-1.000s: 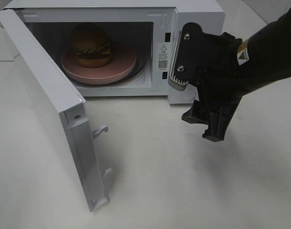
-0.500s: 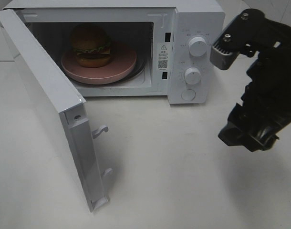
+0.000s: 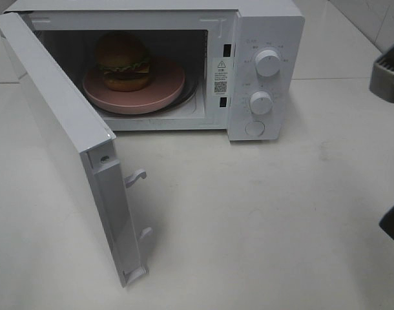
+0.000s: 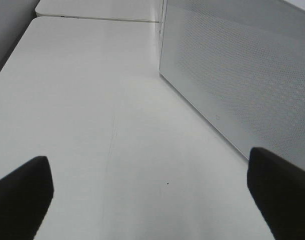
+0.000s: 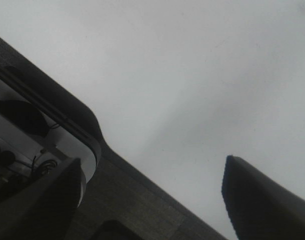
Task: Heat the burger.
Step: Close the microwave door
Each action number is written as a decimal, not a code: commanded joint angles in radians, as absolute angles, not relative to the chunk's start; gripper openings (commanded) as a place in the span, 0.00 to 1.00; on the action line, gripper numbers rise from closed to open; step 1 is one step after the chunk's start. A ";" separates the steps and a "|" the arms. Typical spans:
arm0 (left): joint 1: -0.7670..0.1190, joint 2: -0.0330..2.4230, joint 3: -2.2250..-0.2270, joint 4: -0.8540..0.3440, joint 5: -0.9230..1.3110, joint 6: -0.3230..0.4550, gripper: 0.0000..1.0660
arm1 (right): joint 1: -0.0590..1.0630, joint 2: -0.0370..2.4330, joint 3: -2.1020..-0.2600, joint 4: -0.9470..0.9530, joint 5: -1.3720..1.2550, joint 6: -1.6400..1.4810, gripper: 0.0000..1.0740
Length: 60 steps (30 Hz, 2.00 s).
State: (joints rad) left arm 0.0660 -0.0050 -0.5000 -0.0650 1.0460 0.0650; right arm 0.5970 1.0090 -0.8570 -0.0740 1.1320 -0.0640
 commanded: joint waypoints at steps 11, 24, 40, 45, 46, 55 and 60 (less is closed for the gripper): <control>0.072 -0.030 -0.497 -0.071 1.038 0.063 0.92 | 0.594 0.728 -0.736 -0.106 1.211 0.014 0.70; 0.072 -0.030 -0.497 -0.071 1.038 0.063 0.92 | 0.395 0.520 -0.554 -0.118 1.104 0.097 0.70; 0.072 -0.030 -0.497 -0.071 1.038 0.063 0.92 | 0.119 0.247 -0.508 -0.092 1.037 0.078 0.70; 0.072 -0.030 -0.497 -0.071 1.038 0.063 0.92 | 0.074 0.163 -0.508 -0.092 1.037 0.078 0.70; 0.072 -0.030 -0.497 -0.071 1.038 0.063 0.92 | 0.063 0.124 -0.508 -0.092 1.037 0.078 0.70; 0.072 -0.030 -0.497 -0.071 1.038 0.063 0.92 | 0.060 -0.031 -0.508 -0.095 1.037 0.075 0.70; 0.072 -0.026 -0.497 -0.071 1.038 0.064 0.92 | 0.060 -0.030 -0.508 -0.093 1.037 0.072 0.70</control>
